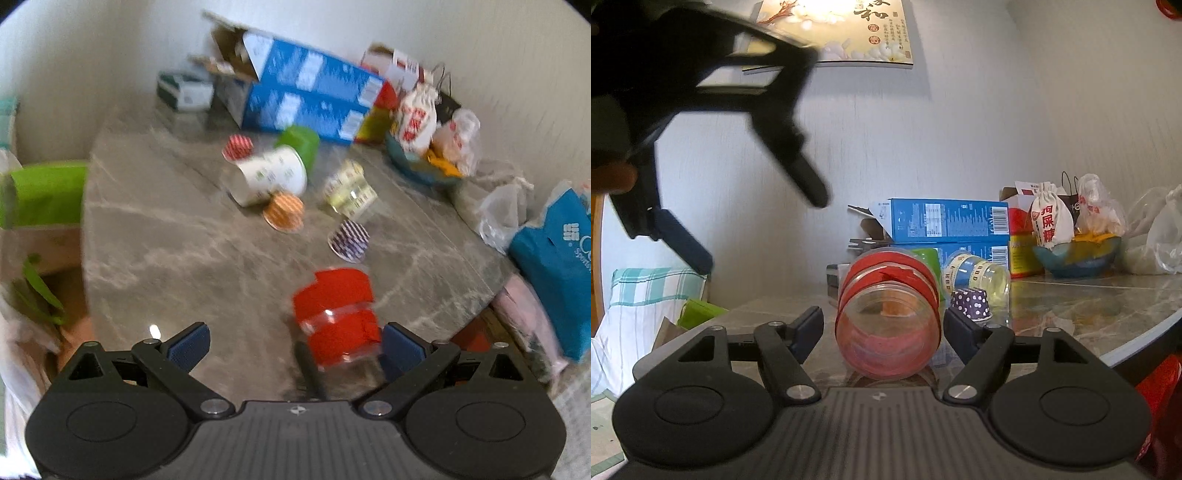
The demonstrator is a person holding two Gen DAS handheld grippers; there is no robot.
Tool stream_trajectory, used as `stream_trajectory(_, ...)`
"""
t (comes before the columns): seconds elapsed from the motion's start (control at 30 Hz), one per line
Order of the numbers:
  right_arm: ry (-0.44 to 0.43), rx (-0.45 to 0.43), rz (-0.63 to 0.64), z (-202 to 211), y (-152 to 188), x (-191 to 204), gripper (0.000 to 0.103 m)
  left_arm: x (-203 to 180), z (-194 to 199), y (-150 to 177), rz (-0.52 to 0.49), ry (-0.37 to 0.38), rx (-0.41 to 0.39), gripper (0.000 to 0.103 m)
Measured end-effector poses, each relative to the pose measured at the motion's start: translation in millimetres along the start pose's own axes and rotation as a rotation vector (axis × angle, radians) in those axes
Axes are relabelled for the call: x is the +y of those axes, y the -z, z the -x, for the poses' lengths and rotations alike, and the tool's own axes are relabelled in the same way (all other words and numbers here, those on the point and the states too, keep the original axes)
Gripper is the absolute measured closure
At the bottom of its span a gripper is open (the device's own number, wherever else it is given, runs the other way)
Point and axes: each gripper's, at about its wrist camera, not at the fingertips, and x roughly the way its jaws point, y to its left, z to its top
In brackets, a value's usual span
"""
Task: Flip cup upright
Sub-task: 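Grasp the red-banded cup with the left gripper while the right gripper holds it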
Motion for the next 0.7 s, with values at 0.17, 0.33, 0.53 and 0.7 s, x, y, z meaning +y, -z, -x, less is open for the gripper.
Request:
stream_trajectory(0.17,-0.017,0.018,-0.011,1,-2,-5,0.028,-18,-22,-15,0.049,-0.011,0.104,0.003)
stream_trajectory(0.33,-0.030,0.031,-0.021,2,-6,-10,0.026,-38,-42,-24,0.084,-0.044,0.182,0.003)
stream_trajectory(0.53,-0.045,0.054,-0.033,5,-8,-18,0.021,-57,-60,-33,0.063,-0.114,0.224,0.006)
stream_trajectory(0.7,-0.056,0.085,-0.044,5,-7,-25,0.021,-72,-85,-42,0.015,-0.158,0.285,0.007)
